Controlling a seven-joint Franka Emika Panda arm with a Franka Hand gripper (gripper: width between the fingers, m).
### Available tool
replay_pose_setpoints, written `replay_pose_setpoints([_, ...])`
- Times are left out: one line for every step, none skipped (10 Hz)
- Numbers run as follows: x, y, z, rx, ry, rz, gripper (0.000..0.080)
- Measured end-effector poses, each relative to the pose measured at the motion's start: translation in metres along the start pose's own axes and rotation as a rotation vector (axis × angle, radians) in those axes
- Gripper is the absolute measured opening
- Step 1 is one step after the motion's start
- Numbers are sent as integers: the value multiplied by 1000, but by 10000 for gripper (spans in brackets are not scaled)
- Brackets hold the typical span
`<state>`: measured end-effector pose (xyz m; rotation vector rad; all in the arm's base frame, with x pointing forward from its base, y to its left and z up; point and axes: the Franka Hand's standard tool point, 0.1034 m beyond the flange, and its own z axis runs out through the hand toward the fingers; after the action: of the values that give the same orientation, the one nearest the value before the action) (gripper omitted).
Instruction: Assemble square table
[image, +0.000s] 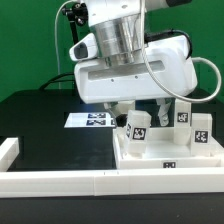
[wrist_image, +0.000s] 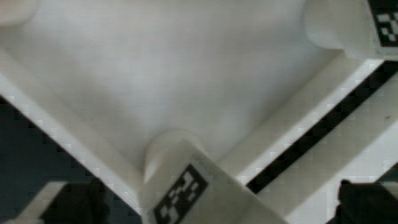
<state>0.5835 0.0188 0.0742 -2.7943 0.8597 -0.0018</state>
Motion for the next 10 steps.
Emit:
replay_pose_setpoints([-1, -1, 1, -22, 4, -82, 649])
replay_pose_setpoints([0, -1, 1, -54, 19, -251, 649])
replay_pose_setpoints([2, 3, 1, -52, 26, -337, 649])
replay_pose_setpoints([2, 3, 1, -54, 24, -406, 649])
replay_pose_setpoints([2, 3, 1, -54, 22, -481, 649])
replay_pose_setpoints([3, 2, 0, -70, 23, -575, 649])
replay_pose_setpoints([3, -4, -1, -112, 36, -710, 649])
replay_pose_setpoints([3, -8, -1, -136, 51, -848, 649])
replay_pose_setpoints([4, -7, 0, -146, 62, -932, 649])
replay_pose_setpoints([6, -4, -1, -149, 59, -981, 649])
